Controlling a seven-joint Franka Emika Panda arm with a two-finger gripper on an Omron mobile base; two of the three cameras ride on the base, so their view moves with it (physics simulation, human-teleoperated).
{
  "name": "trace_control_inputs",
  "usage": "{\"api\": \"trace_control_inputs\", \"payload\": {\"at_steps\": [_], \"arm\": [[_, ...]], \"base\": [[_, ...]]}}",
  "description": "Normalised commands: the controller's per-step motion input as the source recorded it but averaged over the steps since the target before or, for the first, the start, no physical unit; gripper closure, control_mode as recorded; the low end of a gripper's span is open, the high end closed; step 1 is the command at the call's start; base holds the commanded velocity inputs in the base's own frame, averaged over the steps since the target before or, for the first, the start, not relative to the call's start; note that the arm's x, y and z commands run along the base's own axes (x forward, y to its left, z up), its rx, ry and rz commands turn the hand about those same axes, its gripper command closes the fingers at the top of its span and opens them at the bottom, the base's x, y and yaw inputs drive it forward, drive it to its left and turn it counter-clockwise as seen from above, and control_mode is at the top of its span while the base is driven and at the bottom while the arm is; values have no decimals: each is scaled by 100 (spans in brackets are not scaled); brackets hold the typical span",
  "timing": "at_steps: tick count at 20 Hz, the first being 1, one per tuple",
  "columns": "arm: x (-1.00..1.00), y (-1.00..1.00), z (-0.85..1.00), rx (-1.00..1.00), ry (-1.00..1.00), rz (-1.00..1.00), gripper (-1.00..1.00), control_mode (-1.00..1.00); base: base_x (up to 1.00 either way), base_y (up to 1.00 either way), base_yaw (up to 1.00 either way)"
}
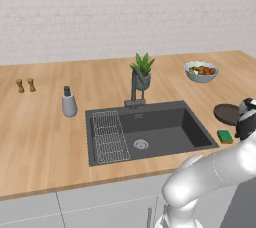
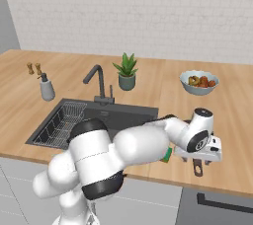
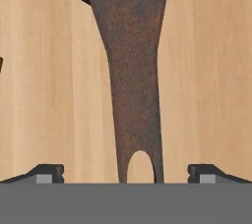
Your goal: Pick the pan and sponge and place them into the sink. Then turn on the water.
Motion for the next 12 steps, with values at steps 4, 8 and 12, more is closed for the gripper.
{"api": "trace_control_inputs", "payload": {"at_steps": [4,8,12], "arm": [[2,0,-18,0,0,4,-100,-100],[2,0,-25,1,0,6,-100,-100],[0,0,-30,2,0,6,-100,-100]], "base": [[0,0,0],[0,0,0],[0,0,0]]}}
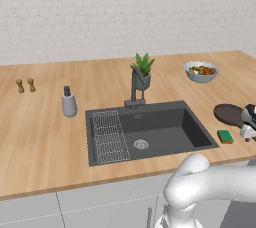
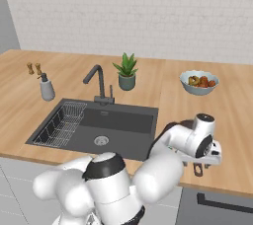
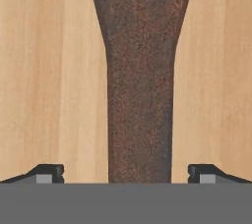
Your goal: Pick the pan and sponge and place them into the sink. Then turn on the water.
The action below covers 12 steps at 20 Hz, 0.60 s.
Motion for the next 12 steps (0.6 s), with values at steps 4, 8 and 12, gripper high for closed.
{"api": "trace_control_inputs", "payload": {"at_steps": [4,8,12], "arm": [[0,0,-25,0,0,5,-100,-100],[0,0,-14,0,0,3,-100,-100],[0,0,-14,0,0,2,100,-100]], "base": [[0,0,0],[0,0,0],[0,0,0]]}}
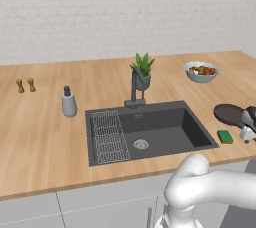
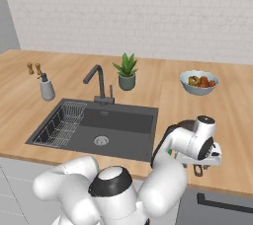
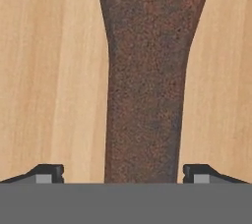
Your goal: Pick the pan and sponge and place them into the sink. Then turn on the water.
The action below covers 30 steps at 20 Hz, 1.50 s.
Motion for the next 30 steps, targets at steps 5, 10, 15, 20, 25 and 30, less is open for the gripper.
{"api": "trace_control_inputs", "payload": {"at_steps": [5,10,15,20,25,30], "arm": [[0,0,-1,0,0,1,100,-100],[-3,0,0,0,1,0,100,-100],[-11,0,13,1,0,0,100,-100],[-17,1,38,1,0,1,100,-100],[-17,14,42,2,-2,1,100,-100],[-1,30,47,5,-13,6,100,-100]], "base": [[0,0,0],[0,0,0],[0,0,0],[0,0,0],[0,0,0],[0,0,0]]}}
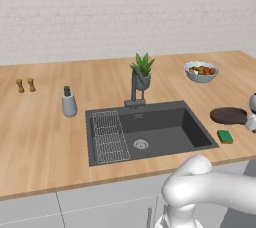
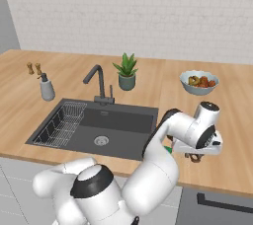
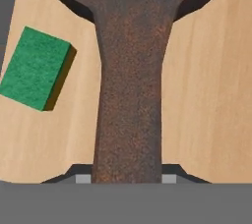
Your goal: Pick the pan and sponge and place them into the sink. Then turn on the water.
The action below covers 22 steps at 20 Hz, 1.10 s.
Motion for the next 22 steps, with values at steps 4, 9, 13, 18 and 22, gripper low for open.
{"api": "trace_control_inputs", "payload": {"at_steps": [4,9,13,18,22], "arm": [[0,41,44,6,-15,10,100,-100],[0,47,49,5,-9,7,100,-100],[0,47,58,7,-7,9,100,-100],[0,57,34,6,-4,14,100,-100],[0,90,-3,0,0,26,100,-100]], "base": [[0,0,0],[0,0,0],[0,0,0],[0,0,0],[0,0,0]]}}
